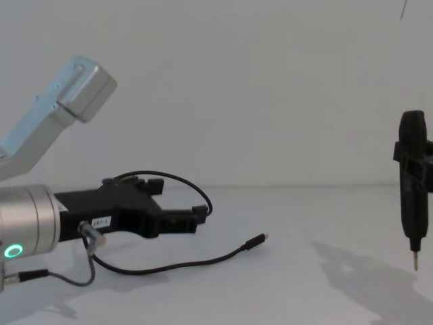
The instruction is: Pick up the data cable with the one hand.
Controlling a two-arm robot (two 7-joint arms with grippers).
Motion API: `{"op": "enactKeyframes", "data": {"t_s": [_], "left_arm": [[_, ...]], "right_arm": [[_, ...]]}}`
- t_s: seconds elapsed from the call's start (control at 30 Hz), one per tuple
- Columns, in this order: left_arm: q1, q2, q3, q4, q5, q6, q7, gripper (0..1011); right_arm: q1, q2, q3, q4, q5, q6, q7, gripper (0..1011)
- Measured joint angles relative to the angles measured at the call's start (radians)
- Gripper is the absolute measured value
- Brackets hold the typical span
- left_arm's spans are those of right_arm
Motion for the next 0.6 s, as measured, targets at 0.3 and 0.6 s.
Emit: {"op": "enactKeyframes", "data": {"t_s": [0.3,0.6], "left_arm": [[-0.073,-0.008,0.026,0.113,-0.033,0.023,-0.114,1001],[-0.123,-0.018,0.045,0.177,-0.049,0.035,-0.173,1002]], "right_arm": [[0.000,0.000,0.000,0.000,0.000,0.000,0.000,279],[0.000,0.000,0.000,0.000,0.000,0.000,0.000,279]]}}
